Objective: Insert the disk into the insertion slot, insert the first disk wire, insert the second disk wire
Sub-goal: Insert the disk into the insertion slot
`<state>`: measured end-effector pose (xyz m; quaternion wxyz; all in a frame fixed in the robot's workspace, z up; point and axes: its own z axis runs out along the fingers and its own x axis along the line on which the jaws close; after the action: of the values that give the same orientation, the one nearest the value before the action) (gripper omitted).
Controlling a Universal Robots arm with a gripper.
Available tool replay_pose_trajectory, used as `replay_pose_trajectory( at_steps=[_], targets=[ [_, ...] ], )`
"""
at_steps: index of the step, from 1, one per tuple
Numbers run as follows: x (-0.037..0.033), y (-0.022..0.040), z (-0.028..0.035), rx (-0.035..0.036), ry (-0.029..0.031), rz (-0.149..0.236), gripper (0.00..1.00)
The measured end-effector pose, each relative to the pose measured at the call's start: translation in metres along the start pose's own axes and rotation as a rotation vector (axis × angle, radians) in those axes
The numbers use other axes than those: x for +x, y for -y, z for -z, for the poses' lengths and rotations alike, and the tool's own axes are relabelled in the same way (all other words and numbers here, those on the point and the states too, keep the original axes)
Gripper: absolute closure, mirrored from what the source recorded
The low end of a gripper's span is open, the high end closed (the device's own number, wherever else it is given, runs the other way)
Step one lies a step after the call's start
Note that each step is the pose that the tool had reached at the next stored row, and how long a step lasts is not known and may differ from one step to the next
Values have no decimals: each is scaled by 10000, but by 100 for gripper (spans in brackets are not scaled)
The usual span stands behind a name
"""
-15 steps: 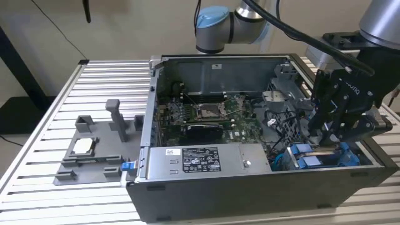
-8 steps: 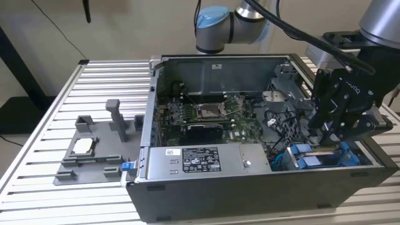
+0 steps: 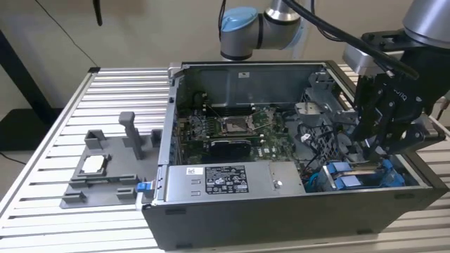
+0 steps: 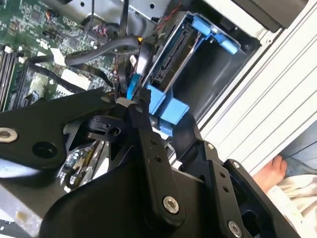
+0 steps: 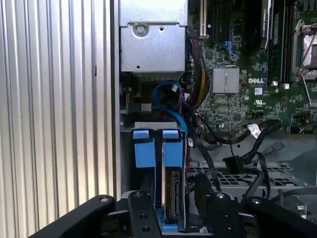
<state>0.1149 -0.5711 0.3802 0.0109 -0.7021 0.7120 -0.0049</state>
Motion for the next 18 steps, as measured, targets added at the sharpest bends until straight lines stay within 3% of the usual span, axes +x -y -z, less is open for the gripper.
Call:
replay_pose_trajectory(
  at_steps=[3, 10, 15, 18],
  targets=[
    [-14, -10, 26, 225, 2, 1, 53],
    [-62, -24, 106, 591, 14, -2, 53],
    [-150, -32, 106, 1038, 21, 2, 53],
    [-200, -34, 99, 1359, 29, 57, 53]
  ],
)
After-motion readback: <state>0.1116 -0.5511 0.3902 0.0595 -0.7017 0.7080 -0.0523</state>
